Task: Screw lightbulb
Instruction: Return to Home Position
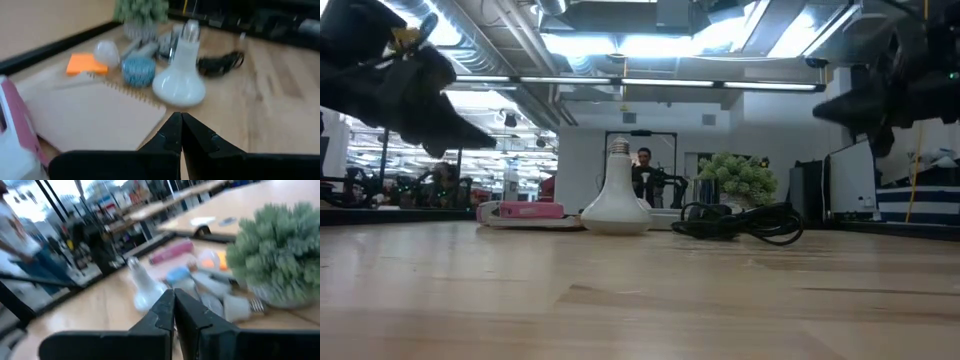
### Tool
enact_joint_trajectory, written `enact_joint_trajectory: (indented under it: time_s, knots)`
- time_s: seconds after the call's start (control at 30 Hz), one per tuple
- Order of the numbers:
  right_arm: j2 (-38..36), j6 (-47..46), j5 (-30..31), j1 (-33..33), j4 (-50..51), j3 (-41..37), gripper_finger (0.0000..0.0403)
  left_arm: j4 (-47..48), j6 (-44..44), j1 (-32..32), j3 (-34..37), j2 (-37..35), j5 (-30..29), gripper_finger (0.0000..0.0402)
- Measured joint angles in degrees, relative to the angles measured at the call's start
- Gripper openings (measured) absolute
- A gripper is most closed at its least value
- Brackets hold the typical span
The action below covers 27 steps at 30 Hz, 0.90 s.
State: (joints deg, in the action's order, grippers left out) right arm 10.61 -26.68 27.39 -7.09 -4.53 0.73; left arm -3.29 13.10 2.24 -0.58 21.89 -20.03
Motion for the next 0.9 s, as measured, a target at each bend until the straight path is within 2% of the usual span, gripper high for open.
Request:
enact_joint_trajectory:
  time_s: [0.3,0.53,0.9]
  knots:
    - [-10.5,0.0,0.0,0.0,0.0,0.0,0.0016,0.0,0.0,0.0,0.0,-9.6,0.0,0.0000]
    - [-10.5,0.0,0.0,0.0,-0.5,0.0,0.0016,-0.1,0.0,0.0,0.0,-15.3,0.0,0.0000]
    - [-10.5,0.0,0.0,0.0,-0.7,0.0,0.0016,0.0,0.0,0.0,0.0,-15.5,0.0,0.0000]
